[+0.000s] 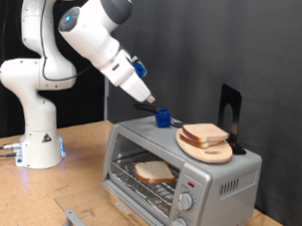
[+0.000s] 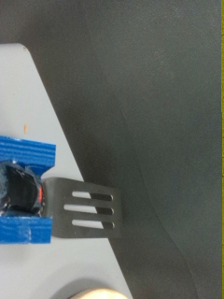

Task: Make a piece of toast with the oven

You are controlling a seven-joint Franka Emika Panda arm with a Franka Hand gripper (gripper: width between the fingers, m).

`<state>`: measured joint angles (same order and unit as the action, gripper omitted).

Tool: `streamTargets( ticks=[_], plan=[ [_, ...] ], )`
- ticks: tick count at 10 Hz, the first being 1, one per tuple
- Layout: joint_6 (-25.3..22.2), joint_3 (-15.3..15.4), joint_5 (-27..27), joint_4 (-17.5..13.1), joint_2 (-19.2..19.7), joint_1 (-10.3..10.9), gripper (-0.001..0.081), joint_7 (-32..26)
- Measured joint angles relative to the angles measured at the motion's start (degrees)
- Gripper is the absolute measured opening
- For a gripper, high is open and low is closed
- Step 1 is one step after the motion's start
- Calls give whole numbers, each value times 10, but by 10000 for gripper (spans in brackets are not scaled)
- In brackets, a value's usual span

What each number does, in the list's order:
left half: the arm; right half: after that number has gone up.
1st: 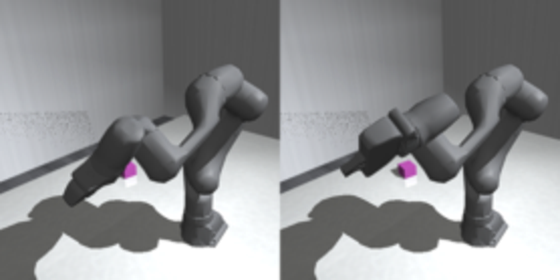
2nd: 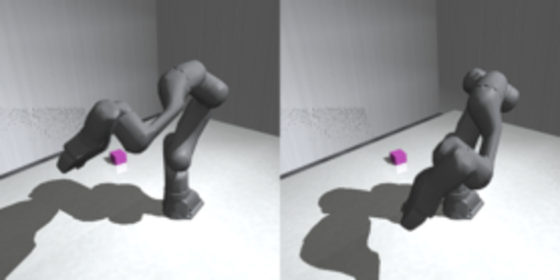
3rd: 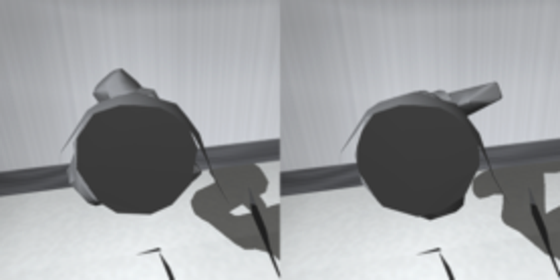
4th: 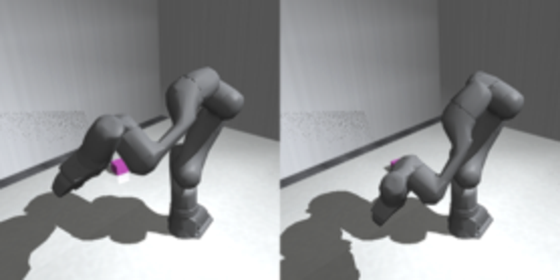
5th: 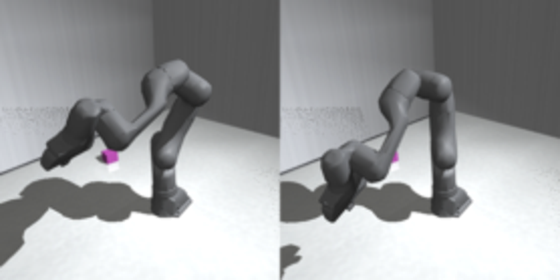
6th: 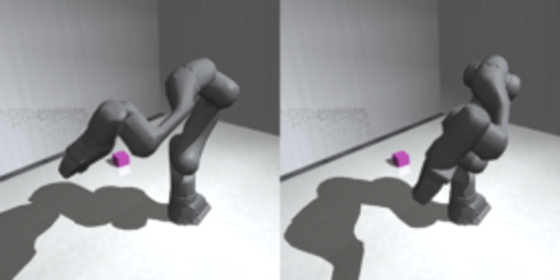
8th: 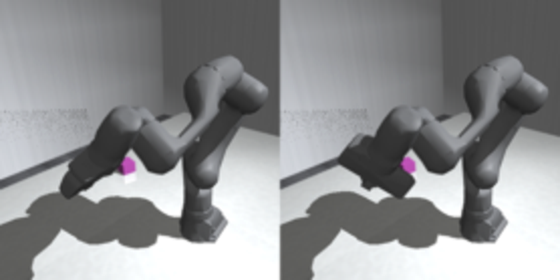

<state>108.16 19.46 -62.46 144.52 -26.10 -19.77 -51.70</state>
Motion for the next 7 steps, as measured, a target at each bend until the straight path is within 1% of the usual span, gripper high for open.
streamTargets(
  ticks=[2,4,7],
  plan=[
    [-4,-1,-2,2,2,0,682,0],
    [-27,-22,-9,-6,11,-5,682,-5],
    [-81,-68,-9,-47,47,-29,682,-8]
  ],
)
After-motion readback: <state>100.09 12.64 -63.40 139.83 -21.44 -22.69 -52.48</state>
